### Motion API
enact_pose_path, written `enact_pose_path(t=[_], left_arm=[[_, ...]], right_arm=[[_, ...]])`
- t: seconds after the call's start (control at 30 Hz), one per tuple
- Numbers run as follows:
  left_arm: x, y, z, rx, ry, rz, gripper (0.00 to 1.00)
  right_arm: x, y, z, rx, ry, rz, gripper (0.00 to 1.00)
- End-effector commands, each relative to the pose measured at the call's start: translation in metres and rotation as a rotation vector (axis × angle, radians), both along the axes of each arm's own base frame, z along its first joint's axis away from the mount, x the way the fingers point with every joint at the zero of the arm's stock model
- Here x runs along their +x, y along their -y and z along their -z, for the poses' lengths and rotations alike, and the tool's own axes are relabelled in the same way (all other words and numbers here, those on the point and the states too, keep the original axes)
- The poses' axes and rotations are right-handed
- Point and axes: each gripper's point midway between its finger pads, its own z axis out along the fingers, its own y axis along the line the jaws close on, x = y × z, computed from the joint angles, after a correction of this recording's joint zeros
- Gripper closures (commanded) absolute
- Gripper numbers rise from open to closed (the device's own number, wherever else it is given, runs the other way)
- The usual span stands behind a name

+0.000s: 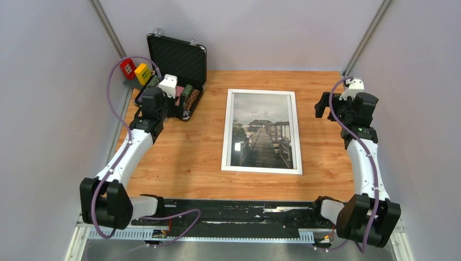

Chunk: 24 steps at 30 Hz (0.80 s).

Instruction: Put the photo into the frame

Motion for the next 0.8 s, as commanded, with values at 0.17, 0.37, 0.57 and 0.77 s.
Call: enact_pose_path(t=[0.17,0.37,0.57,0.77], left_arm=[[-0.042,-0.007,-0.073,-0.054,0.126,-0.022,0.00],[-0.068,-0.015,-0.107,-0.061,0.143,-0.053,0.00],[-0.090,-0.010,-0.117,-0.120,0.213,-0.024,0.00],[-0.101,-0.002,-0.103,-0.136,0.248,0.031,0.00]], right_arm=[[-0.037,0.002,-0.036,0.032,0.144,0.108,0.00],[-0.065,0.009,-0.052,-0.015,0.232,0.181,0.00],[-0.084,0.003,-0.045,-0.015,0.265,0.172,0.00],[-0.086,-0.010,-0.031,0.012,0.241,0.110,0.00]])
